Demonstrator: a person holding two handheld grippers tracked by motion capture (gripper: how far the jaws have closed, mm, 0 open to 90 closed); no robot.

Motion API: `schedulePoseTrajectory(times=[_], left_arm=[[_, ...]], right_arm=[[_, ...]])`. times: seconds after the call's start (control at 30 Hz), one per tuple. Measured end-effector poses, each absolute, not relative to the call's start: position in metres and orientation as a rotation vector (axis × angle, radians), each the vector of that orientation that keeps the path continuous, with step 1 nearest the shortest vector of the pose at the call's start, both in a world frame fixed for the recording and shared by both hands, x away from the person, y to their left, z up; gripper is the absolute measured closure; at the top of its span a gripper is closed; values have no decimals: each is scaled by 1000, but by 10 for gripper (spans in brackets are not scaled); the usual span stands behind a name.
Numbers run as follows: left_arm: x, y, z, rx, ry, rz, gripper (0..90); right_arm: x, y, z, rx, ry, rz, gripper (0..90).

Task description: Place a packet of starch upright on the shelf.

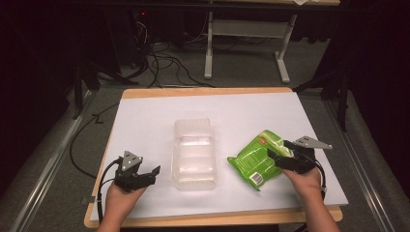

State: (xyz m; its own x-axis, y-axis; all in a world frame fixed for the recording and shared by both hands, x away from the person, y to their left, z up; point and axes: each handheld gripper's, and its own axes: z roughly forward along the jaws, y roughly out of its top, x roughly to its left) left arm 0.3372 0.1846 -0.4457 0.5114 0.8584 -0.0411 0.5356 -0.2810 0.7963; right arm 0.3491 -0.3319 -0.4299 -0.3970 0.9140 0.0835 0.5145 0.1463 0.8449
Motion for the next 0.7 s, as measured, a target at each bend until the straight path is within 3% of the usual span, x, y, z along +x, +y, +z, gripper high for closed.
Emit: schedulePoseTrajectory(times=[0.37, 0.7], left_arm=[[336, 184, -447, 1983, 1137, 517, 268], [337, 178, -449, 2022, 1116, 521, 272]], right_arm=[[356, -372, -447, 1569, 1915, 1157, 194], [368, -372, -469, 1703, 1981, 1108, 154]])
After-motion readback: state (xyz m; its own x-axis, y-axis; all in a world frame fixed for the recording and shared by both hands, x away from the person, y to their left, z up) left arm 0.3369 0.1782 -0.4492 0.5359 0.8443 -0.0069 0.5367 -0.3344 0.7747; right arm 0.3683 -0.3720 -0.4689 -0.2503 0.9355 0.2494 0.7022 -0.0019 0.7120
